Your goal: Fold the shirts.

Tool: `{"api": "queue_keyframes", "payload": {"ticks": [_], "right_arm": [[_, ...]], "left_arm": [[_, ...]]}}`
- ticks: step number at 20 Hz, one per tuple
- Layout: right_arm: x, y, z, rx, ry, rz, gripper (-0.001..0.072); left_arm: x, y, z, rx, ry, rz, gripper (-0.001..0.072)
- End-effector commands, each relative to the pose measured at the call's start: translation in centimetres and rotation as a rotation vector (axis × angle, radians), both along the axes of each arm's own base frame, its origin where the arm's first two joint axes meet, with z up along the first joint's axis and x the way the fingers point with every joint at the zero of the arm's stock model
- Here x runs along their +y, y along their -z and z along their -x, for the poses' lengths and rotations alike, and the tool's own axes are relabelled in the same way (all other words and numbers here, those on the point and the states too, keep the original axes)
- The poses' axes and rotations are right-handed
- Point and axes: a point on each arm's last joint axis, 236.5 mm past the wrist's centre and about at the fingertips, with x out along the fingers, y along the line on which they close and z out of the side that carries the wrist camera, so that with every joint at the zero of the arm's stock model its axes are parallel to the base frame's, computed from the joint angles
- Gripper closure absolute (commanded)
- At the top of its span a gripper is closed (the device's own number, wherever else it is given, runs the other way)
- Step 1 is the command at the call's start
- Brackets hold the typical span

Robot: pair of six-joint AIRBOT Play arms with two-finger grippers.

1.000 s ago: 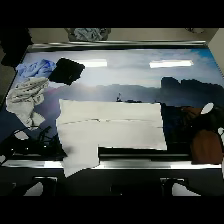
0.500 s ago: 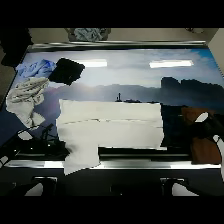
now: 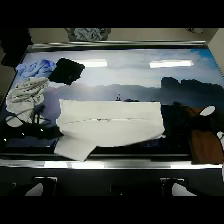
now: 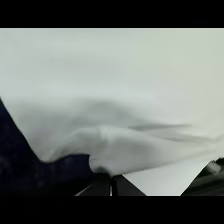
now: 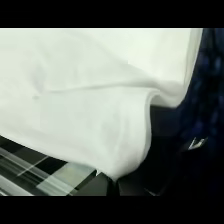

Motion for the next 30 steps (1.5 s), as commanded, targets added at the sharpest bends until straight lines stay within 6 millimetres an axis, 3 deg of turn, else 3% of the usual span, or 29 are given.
{"api": "queue_keyframes", "payload": {"ticks": [1, 6, 8, 11, 15, 16, 17, 18, 19, 21, 23, 24, 27, 30], "right_arm": [[-1.8, -3.9, -7.4, -0.221, 0.081, 0.058, 0.0673], [0.3, -2.9, -16.8, -0.308, 0.066, 0.123, 0.0672], [0.2, -2.0, -18.9, -0.299, 0.097, 0.126, 0.0672], [-0.3, -0.1, -19.5, -0.260, 0.111, 0.136, 0.0671], [0.3, 3.1, -18.3, -0.162, 0.097, 0.110, 0.0667], [0.5, 3.3, -18.2, -0.154, 0.097, 0.101, 0.0645], [0.6, 3.0, -18.4, -0.161, 0.103, 0.092, 0.0510], [0.6, 2.2, -18.6, -0.181, 0.091, 0.078, 0.0265], [0.4, 1.0, -18.8, -0.215, 0.044, 0.076, 0.0057], [-2.2, -0.9, -18.9, -0.254, 0.052, 0.103, 0.0021], [-4.9, -0.5, -18.4, -0.204, 0.166, 0.075, 0.0021], [-5.1, 0.0, -18.0, -0.172, 0.191, 0.041, 0.0021], [-2.3, 2.2, -16.8, -0.065, 0.181, -0.097, 0.0021], [0.3, 3.8, -17.1, -0.021, 0.185, -0.144, 0.0029]], "left_arm": [[1.0, -4.7, -6.5, -0.144, -0.034, -0.014, 0.0684], [2.2, -2.7, -14.0, -0.086, -0.063, 0.009, 0.0684], [2.7, -2.6, -16.4, -0.098, -0.080, 0.010, 0.0683], [3.0, -1.7, -18.4, -0.092, -0.088, 0.013, 0.0683], [1.6, 2.0, -17.8, 0.005, -0.072, 0.038, 0.0669], [1.3, 2.2, -17.8, 0.014, -0.079, 0.053, 0.0542], [1.0, 1.9, -18.0, 0.008, -0.085, 0.071, 0.0283], [1.0, 1.1, -18.1, 0.004, -0.080, 0.079, 0.0171], [1.2, 0.2, -18.0, 0.005, -0.067, 0.085, 0.0173], [1.6, -2.4, -17.9, -0.009, -0.042, 0.092, 0.0174], [1.6, -5.1, -18.2, -0.071, -0.042, 0.092, 0.0174], [1.0, -6.5, -18.3, -0.103, -0.037, 0.099, 0.0174], [-1.6, -9.9, -17.9, -0.176, 0.012, 0.117, 0.0174], [-4.9, -11.1, -17.0, -0.197, 0.081, 0.121, 0.0176]]}}
